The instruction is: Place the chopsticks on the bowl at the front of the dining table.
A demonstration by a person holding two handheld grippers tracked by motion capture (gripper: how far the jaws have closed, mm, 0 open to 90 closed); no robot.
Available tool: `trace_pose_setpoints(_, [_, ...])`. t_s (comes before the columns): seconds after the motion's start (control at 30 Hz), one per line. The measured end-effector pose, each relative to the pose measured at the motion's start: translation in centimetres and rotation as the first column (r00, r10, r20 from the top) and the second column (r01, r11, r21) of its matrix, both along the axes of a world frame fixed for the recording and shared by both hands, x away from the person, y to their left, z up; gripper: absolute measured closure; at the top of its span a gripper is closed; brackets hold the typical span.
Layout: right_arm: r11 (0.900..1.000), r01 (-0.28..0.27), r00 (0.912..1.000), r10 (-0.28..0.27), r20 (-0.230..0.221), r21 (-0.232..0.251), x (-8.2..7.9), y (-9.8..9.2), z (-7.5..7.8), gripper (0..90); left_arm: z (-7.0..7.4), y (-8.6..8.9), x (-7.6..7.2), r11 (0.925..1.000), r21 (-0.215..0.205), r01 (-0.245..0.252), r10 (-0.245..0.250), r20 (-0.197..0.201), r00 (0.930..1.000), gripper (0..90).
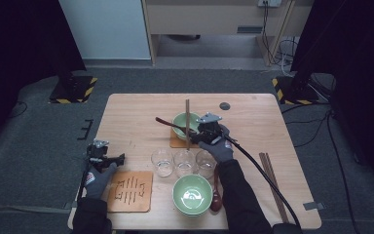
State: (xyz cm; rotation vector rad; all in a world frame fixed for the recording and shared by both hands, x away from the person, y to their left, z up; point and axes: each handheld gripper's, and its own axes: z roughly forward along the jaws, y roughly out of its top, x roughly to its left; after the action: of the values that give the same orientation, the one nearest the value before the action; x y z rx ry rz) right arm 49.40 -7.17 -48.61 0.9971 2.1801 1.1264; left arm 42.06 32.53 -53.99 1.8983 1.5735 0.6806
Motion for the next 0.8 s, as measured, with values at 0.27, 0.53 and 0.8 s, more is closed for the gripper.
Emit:
trace_pose_setpoints(0.27, [1.000,-0.006,1.0000,0.006,0.007,0.006,0.0,0.1,-0.1,25.9,0.0,0.0,0.0,1.0000,0.000,0.000,0.000,0.000,1.0000,0.0])
trace_pose_setpoints(0.53, [1.000,0.006,1.0000,-0.006,0.007,0.018,0.1,-0.1,0.1,23.9,0.0,0.0,0.0,1.0000,0.000,0.000,0.000,0.000,1.0000,0.0])
trace_pose_setpoints(0.8, [0.998,0.039,0.9990,-0.040,0.020,0.057,0.2,-1.0,1.6,20.6,0.0,0.0,0.0,1.0000,0.000,0.000,0.000,0.000,1.0000,0.0])
